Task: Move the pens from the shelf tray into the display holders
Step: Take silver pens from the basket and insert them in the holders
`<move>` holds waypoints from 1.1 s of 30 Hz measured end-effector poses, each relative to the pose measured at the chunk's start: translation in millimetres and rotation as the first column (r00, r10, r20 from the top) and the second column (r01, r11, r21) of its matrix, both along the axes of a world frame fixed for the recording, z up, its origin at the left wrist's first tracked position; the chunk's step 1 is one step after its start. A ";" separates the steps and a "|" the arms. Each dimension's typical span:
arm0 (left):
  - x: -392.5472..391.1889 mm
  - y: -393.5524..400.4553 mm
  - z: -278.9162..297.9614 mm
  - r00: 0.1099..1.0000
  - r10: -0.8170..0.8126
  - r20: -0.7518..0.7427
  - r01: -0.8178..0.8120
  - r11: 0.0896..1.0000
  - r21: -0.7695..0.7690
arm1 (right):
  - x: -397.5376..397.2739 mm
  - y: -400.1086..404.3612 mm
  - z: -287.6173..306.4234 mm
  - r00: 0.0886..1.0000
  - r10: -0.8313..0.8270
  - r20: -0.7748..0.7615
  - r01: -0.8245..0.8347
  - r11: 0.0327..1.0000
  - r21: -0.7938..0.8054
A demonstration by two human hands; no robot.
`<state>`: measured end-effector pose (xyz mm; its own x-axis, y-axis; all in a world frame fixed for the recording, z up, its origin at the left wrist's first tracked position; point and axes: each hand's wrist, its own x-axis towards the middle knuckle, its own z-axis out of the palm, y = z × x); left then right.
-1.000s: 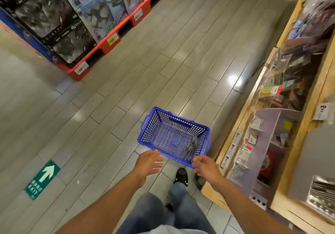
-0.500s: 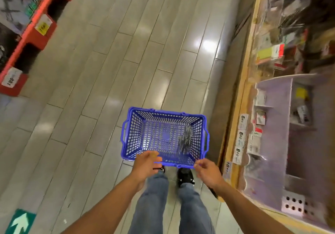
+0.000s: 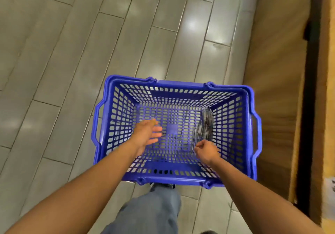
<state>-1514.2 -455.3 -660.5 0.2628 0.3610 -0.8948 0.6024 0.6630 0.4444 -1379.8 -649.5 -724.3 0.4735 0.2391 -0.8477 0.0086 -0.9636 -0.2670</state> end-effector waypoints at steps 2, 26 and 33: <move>5.9 5.0 -33.9 1.000 -0.001 0.014 0.001 1.000 0.012 | 8.2 8.0 -39.6 0.995 0.094 0.020 -0.092 0.993 -0.074; 55.5 -9.4 -154.8 0.985 -0.071 0.159 0.077 0.996 -0.035 | 9.9 80.3 -89.7 0.996 -0.012 -0.085 0.049 0.898 0.438; 53.6 -6.7 -165.6 0.982 -0.001 0.188 0.011 0.999 -0.048 | 11.1 84.0 -81.3 0.975 -0.076 -0.208 0.165 0.876 0.452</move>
<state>-1460.6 -462.1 -826.1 0.4302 0.3162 -0.8456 0.5151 0.6833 0.5175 -1368.7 -565.5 -805.6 0.3756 0.5767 -0.7255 -0.1900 -0.7183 -0.6693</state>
